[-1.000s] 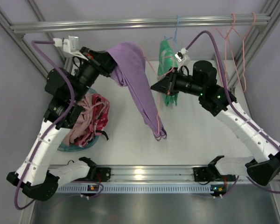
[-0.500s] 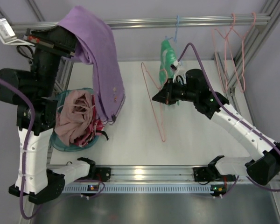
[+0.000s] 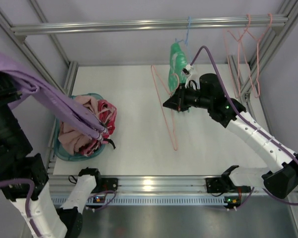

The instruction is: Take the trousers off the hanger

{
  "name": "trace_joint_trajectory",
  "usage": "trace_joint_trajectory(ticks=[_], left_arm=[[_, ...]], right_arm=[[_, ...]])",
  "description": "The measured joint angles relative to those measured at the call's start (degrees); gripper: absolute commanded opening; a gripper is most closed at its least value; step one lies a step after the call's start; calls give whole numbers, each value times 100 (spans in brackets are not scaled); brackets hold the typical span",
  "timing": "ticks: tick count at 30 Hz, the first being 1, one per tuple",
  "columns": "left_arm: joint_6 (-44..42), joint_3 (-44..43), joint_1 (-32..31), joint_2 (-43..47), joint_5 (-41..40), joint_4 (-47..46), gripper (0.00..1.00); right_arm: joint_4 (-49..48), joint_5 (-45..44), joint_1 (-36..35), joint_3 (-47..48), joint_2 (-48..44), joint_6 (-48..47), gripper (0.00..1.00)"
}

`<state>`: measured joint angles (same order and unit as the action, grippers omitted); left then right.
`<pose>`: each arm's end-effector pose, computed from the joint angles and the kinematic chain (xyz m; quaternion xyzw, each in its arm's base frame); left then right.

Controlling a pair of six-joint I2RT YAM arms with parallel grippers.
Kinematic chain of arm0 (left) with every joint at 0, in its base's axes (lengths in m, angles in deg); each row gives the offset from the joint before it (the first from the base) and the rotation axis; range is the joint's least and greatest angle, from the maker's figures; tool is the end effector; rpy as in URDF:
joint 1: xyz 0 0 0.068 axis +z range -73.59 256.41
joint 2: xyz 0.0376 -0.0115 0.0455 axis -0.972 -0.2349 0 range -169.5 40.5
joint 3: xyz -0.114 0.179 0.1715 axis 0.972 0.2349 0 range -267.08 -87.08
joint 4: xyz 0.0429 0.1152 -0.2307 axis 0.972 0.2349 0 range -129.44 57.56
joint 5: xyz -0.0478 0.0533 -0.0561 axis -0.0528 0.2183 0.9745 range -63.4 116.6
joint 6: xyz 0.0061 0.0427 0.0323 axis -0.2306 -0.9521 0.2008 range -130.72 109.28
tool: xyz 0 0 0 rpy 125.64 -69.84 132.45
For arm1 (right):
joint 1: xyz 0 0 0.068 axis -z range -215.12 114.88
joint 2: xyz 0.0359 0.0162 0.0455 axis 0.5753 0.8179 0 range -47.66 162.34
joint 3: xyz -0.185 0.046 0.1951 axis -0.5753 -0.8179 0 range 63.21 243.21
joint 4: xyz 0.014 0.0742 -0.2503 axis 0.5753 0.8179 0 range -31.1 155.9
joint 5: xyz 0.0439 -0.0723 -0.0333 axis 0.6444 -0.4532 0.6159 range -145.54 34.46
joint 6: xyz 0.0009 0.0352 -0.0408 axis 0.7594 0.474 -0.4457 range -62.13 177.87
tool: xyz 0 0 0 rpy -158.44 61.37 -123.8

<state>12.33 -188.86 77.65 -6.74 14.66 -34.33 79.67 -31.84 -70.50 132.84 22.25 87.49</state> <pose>0.0046 0.0074 0.6244 -0.1679 0.3166 -0.1411 0.9229 0.2152 0.1703 0.3819 -0.1566 0.8000 0.4404 0.3762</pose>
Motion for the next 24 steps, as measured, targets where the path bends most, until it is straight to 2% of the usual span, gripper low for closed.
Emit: trace_joint_trajectory(ticks=[5,9,14,19,24], left_arm=[[-562,282,776,640,-404,-39,0],[-1060,511,1106,894,-553,-57,0],[-1738,1023,1147,1029,-645,-20,0],[-2302,2039,1150,1191,-640,24,0],[-2511,3145,1150,1172,-588,-168,0]], right_arm=[[0,22,0,2,-9,0,0],[-2,42,0,2,-9,4,0],[-9,66,0,2,-9,15,0],[-15,107,0,2,-9,17,0],[-17,142,0,2,13,17,0]])
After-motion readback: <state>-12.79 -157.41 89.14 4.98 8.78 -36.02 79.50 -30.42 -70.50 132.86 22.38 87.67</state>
